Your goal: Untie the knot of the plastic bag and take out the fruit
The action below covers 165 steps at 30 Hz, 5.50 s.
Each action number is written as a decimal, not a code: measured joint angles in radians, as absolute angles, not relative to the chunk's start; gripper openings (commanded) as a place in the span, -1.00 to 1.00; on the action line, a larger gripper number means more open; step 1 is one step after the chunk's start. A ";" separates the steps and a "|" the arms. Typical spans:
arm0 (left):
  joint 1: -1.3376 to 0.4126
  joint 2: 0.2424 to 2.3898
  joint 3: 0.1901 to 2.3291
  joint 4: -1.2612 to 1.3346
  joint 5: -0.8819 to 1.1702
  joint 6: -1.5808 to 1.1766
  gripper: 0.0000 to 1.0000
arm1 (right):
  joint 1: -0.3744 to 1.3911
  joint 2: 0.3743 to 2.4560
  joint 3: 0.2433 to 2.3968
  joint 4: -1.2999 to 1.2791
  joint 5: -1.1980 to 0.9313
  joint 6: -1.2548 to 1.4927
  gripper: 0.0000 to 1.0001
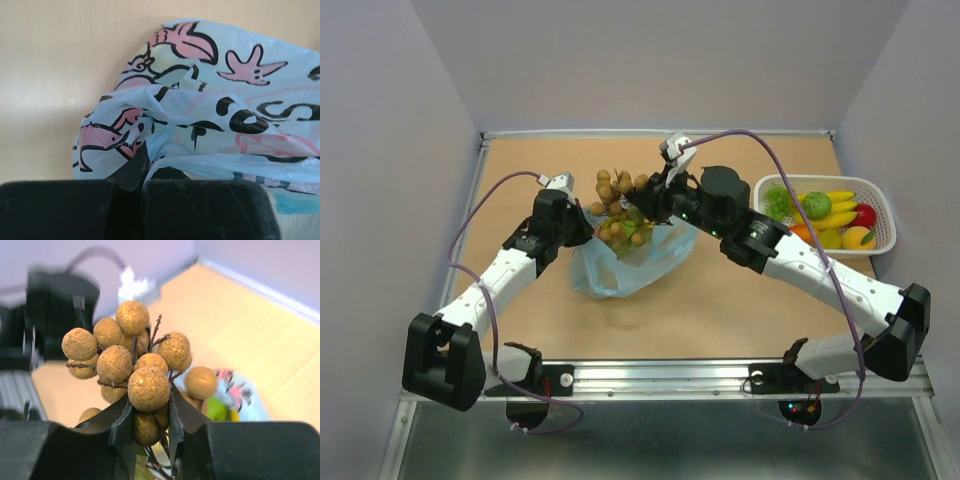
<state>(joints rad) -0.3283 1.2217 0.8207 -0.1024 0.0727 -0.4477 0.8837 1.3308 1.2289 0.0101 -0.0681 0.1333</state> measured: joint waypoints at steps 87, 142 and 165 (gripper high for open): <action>-0.450 0.882 0.580 -0.273 0.091 -0.561 -1.00 | 0.963 1.933 1.149 0.101 -0.083 0.230 -0.30; -0.423 0.902 0.565 -0.121 0.067 -0.482 -1.00 | -0.334 1.426 0.966 -0.142 0.357 0.427 1.00; -0.423 0.960 0.570 -0.130 0.079 -0.483 -1.00 | 0.494 1.221 1.010 -0.184 0.099 0.404 0.99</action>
